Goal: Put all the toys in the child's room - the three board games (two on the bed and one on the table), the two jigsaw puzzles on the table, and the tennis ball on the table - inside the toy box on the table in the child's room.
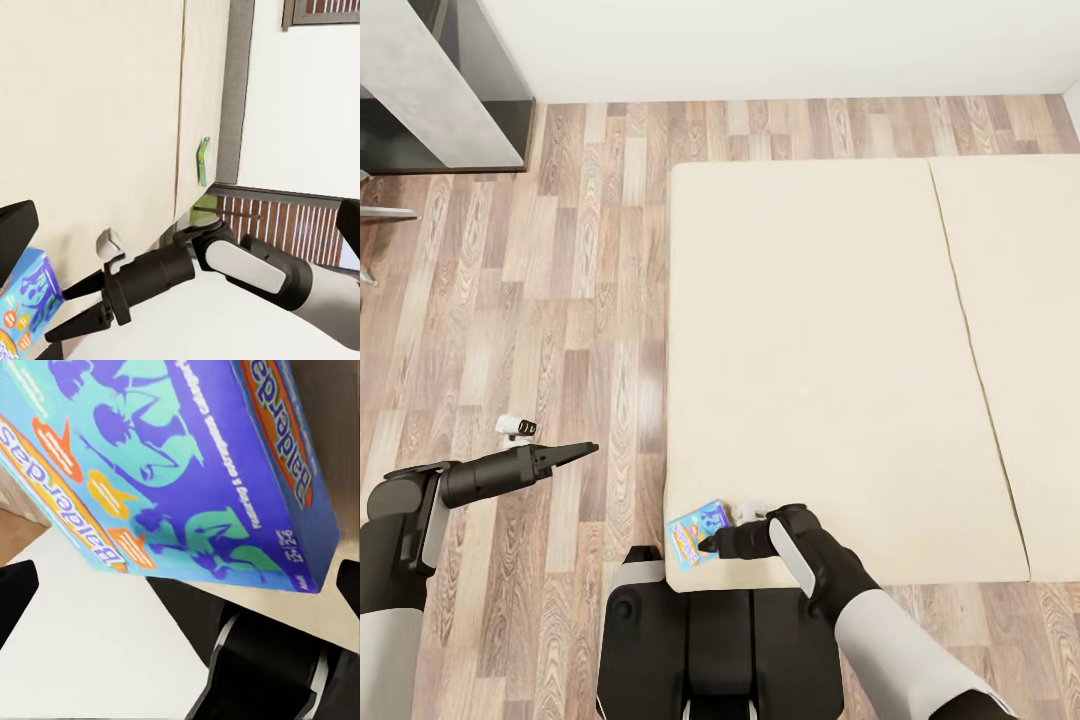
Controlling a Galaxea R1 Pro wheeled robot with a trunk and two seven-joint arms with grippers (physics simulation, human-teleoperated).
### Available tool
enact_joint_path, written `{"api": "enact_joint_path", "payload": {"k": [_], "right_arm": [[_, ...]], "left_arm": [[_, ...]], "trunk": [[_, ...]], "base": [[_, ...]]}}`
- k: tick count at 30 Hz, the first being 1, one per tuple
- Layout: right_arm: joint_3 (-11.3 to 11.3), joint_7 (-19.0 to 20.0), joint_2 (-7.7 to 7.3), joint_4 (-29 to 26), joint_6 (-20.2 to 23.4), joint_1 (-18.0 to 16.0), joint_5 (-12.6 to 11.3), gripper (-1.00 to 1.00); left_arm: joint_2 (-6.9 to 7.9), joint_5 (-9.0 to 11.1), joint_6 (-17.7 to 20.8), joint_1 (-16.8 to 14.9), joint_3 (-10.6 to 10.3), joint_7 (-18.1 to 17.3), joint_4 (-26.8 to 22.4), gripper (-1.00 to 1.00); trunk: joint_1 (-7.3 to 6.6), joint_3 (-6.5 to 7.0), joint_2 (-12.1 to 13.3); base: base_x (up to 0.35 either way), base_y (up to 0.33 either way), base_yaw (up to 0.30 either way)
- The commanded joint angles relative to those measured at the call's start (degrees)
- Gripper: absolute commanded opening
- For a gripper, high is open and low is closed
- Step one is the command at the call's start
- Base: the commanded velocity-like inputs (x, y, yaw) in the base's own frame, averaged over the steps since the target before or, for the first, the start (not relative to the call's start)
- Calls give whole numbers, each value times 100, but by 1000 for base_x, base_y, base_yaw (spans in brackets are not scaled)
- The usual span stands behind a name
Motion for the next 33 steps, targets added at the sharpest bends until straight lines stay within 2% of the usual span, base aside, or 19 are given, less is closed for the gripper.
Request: {"api": "enact_joint_path", "payload": {"k": [1,3,7,33], "right_arm": [[135,31,7,-91,25,-2,31,100],[247,32,10,-316,64,-2,13,100],[313,17,7,-531,274,-2,22,100],[319,64,-4,-719,299,-2,6,100]], "left_arm": [[1,-7,61,-1,0,-26,-1,100],[1,-7,61,-1,6,-26,-1,100],[1,-7,59,-1,36,-26,-1,100],[5,-7,60,-1,44,-26,-1,100]], "trunk": [[3,-6,-9],[3,-6,-9],[3,-6,-9],[3,-6,-9]], "base": [[0,0,0],[0,0,0],[0,0,0],[0,0,0]]}}
